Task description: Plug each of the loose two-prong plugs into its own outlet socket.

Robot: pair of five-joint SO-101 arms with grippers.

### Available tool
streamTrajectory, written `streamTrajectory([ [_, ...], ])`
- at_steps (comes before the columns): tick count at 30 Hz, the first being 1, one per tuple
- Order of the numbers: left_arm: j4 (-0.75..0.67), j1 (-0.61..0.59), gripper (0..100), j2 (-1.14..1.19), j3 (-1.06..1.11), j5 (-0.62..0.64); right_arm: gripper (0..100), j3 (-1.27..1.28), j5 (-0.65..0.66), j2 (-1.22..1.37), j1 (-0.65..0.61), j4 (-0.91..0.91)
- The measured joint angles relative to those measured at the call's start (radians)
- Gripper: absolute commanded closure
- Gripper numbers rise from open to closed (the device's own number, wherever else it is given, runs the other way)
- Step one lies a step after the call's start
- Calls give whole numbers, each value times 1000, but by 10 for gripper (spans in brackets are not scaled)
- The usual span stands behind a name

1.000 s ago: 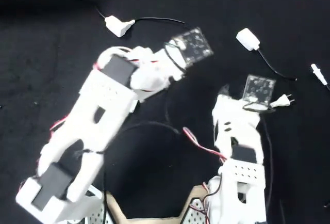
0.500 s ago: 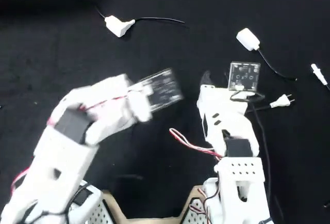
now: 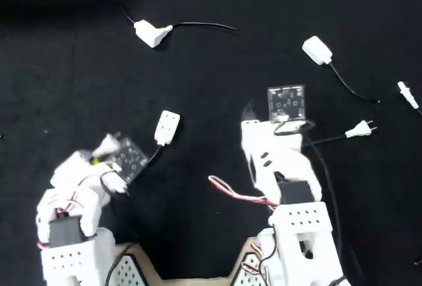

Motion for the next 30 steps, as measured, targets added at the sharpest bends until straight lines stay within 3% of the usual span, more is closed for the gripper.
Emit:
streamTrajectory([
  [3,0,41,971,-14,104,8,842,3,0,0,-9,9],
  [8,-2,107,954,-21,106,152,842,14,0,0,-14,9],
  [13,2,137,720,-21,106,215,842,23,0,0,-14,9],
  [23,123,121,711,3,-23,270,843,23,0,0,-14,9],
  [30,-60,133,712,358,-175,270,843,23,0,0,-14,9],
])
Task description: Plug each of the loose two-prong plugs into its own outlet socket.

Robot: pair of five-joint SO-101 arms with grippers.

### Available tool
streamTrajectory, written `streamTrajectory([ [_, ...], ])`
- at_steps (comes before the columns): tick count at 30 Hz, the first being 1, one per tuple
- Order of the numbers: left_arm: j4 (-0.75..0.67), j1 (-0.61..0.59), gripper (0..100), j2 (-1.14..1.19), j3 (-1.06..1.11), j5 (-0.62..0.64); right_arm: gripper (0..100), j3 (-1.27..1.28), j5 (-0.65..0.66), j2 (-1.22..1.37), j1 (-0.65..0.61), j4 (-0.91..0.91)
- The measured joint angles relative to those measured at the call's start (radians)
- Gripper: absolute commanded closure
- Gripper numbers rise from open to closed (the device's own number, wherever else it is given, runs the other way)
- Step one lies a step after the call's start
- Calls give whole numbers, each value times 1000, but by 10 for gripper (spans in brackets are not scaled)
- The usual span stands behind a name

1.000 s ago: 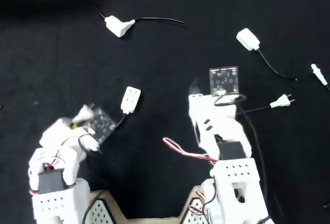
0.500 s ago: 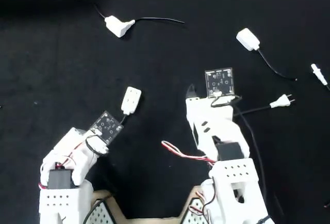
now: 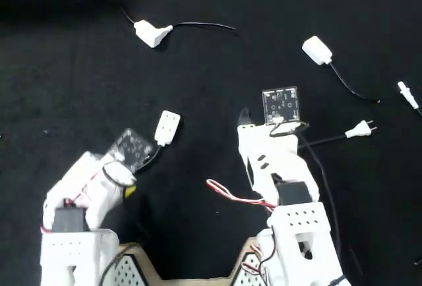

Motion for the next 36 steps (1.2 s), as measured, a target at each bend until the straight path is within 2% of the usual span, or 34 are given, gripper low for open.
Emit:
streamTrajectory([
  [8,-153,0,712,724,-359,-8,843,17,25,0,0,-3],
  [13,-183,21,712,970,-491,-64,843,44,43,0,0,-41],
  [21,-224,23,726,1214,-595,-109,843,44,43,0,0,-46],
  [23,-226,23,794,1257,-615,-118,843,44,43,0,0,-46],
  [26,-218,28,952,1318,-626,-124,843,44,43,0,0,-48],
  [36,-104,32,945,1315,-713,-124,843,44,43,0,0,-48],
])
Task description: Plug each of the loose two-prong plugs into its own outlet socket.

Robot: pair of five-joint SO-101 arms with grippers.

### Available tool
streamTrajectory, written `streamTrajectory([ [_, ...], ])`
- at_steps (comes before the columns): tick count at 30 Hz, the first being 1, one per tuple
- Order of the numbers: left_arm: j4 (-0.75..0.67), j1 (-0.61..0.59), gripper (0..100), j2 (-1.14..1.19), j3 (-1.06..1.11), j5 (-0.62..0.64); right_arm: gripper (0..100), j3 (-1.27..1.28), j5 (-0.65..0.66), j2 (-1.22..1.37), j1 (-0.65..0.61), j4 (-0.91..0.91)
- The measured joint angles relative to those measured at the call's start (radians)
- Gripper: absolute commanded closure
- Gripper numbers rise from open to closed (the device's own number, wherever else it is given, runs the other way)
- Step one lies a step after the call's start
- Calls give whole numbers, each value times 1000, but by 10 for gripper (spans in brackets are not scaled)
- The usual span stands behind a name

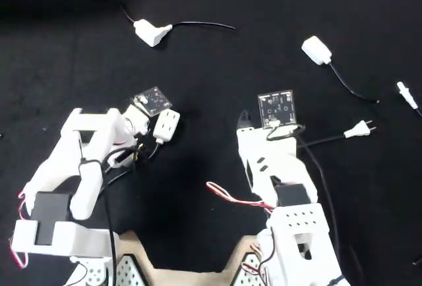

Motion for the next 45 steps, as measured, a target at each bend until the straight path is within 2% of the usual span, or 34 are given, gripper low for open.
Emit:
streamTrajectory([
  [3,43,-11,946,-29,-8,0,843,0,0,0,0,0],
  [9,229,11,972,-138,-8,-35,843,0,0,0,0,0],
  [13,258,91,973,-269,-17,-41,843,0,0,0,0,0],
  [18,238,290,973,-457,-26,-38,843,-2,0,0,0,9],
  [20,187,341,973,-519,-17,-38,843,-26,0,0,5,69],
  [25,-8,359,973,-617,120,-29,843,-190,0,0,15,281],
  [28,-109,384,973,-683,218,41,843,-250,0,0,14,319],
  [32,-226,460,973,-809,331,147,843,-302,2,0,-68,356],
  [35,-342,493,973,-888,414,169,843,-354,0,0,-115,411],
  [39,-502,499,973,-898,514,176,844,-396,0,0,-138,457],
  [45,-707,519,973,-773,557,230,864,-405,-43,0,-166,466],
])
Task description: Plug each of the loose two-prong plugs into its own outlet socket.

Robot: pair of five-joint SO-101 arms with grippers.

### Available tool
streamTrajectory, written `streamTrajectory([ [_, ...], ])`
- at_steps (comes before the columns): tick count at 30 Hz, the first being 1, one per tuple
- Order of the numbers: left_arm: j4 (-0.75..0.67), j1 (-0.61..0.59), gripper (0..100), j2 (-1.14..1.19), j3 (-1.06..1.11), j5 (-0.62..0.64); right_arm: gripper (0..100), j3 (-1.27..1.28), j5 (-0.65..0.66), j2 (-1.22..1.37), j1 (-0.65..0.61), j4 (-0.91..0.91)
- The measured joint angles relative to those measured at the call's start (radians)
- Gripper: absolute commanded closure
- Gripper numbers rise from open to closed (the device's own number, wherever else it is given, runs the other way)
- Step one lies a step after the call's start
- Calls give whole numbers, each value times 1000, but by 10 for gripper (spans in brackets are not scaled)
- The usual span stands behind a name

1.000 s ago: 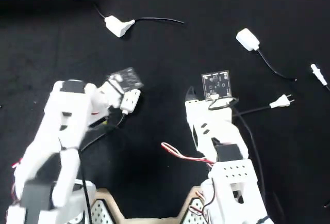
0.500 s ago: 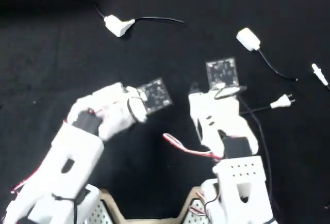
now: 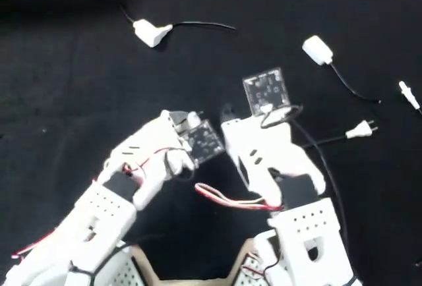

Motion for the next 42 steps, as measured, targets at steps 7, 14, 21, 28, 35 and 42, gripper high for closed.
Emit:
streamTrajectory([
  [7,-80,6,973,195,-48,12,980,0,-8,0,-55,-25],
  [14,-81,35,973,238,-68,15,986,2,-8,0,-55,-48],
  [21,-89,35,973,239,-69,32,986,5,-8,0,-25,-48],
  [28,-89,-6,973,245,-106,97,986,14,-8,-2,106,-49],
  [35,-89,94,973,224,-107,103,986,61,-8,-2,104,-110],
  [42,-2,89,973,29,-143,203,986,61,-8,-2,60,-112],
])
